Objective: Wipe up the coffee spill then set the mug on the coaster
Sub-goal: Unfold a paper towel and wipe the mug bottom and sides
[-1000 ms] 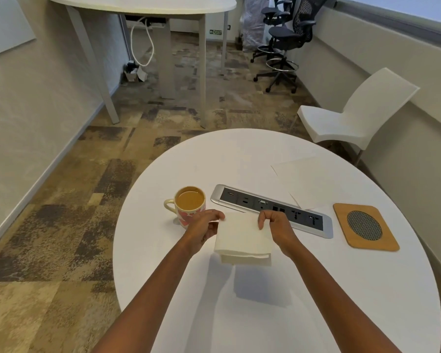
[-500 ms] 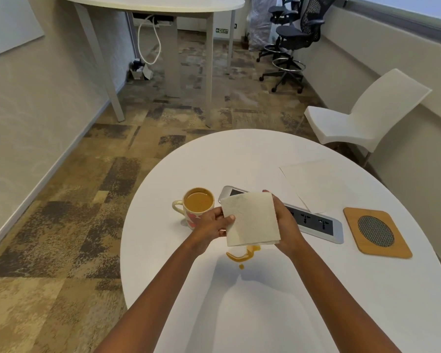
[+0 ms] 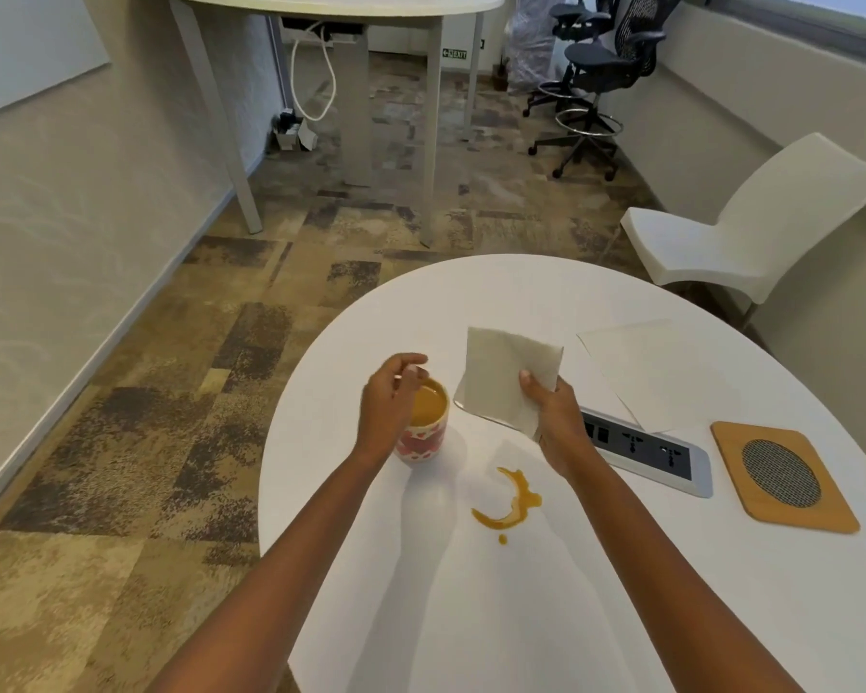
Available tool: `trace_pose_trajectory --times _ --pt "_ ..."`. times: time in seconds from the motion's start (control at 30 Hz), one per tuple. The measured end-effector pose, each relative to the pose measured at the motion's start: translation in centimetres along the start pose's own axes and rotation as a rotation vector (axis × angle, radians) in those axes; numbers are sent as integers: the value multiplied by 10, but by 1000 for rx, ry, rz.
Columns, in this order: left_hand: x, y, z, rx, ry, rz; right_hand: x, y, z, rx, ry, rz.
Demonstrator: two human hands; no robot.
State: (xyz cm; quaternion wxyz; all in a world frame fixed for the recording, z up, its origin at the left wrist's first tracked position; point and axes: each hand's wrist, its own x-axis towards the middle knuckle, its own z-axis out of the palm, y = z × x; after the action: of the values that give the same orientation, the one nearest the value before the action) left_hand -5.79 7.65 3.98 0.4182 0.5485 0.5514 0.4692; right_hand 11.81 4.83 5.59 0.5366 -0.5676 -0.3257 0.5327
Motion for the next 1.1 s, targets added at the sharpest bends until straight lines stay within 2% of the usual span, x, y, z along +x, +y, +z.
trace_pose_trajectory --times 0.1,0.2,0.3,0.4,0.57,0.67,0.83,0.97,1.1 --pt "6 -21 -23 301 60 106 18 2 16 -322 -12 -93" --pt "11 -42 -39 508 -118 69 33 7 41 -613 -126 -170" --pt "11 -53 -47 606 -300 26 44 13 64 -845 -313 -196" --pt "14 -54 -47 696 -369 60 53 17 86 -1035 -496 -179" --pt "24 -55 -45 853 -382 82 74 15 113 -1232 -569 -97" --pt "26 -58 -46 852 -374 80 89 18 117 -1197 -574 40" --pt "27 -60 -45 821 -344 89 109 26 104 -841 -553 292" --pt "27 -60 -46 803 -329 94 114 40 84 -592 -617 357" --pt "27 -61 -46 794 -318 92 107 58 66 -318 -514 415"
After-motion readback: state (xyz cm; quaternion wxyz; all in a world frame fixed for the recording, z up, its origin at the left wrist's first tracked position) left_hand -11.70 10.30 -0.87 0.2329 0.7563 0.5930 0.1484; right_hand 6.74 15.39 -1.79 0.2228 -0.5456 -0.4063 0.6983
